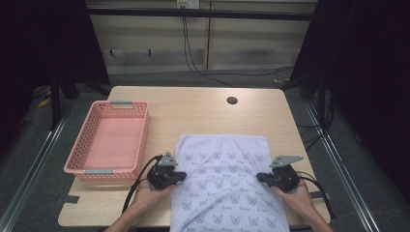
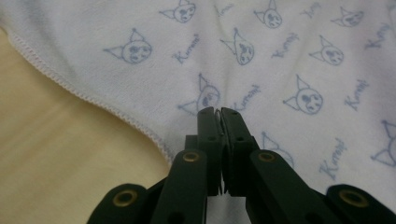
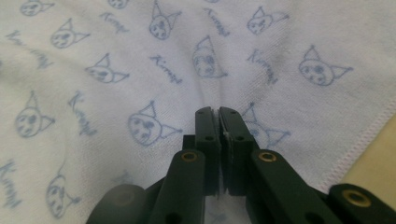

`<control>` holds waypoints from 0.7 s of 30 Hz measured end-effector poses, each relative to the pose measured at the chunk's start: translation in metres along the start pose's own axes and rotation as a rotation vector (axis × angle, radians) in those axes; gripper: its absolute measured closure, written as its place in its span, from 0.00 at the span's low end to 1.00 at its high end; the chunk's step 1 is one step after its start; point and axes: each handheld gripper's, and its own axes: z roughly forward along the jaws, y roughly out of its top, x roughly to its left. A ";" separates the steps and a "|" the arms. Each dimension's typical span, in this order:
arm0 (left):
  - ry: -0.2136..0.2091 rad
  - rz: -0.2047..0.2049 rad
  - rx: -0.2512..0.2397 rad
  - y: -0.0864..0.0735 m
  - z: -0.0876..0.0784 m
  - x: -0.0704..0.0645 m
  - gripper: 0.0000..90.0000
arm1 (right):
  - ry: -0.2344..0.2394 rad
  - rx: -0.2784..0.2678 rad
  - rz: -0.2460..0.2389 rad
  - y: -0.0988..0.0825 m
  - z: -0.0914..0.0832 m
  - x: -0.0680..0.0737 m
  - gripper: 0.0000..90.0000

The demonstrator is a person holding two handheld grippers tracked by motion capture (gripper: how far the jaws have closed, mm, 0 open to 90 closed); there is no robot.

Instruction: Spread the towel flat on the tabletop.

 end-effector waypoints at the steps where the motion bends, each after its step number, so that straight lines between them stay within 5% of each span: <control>1: -0.011 -0.001 0.000 -0.003 -0.002 -0.003 0.97 | 0.012 0.008 0.004 -0.005 -0.005 0.004 0.97; 6: -0.059 0.014 0.042 -0.016 -0.015 -0.025 0.94 | 0.076 0.050 0.009 -0.025 -0.026 0.027 0.96; 10: -0.090 0.013 0.036 -0.017 -0.021 -0.029 0.84 | 0.073 0.006 -0.001 -0.029 -0.035 0.033 0.79; 15: -0.058 -0.051 -0.043 -0.002 -0.024 -0.010 0.74 | -0.032 -0.101 0.062 -0.003 -0.031 -0.014 0.67; 21: 0.009 -0.098 -0.078 0.011 -0.015 0.017 0.68 | -0.124 -0.060 0.094 0.016 0.000 -0.062 0.59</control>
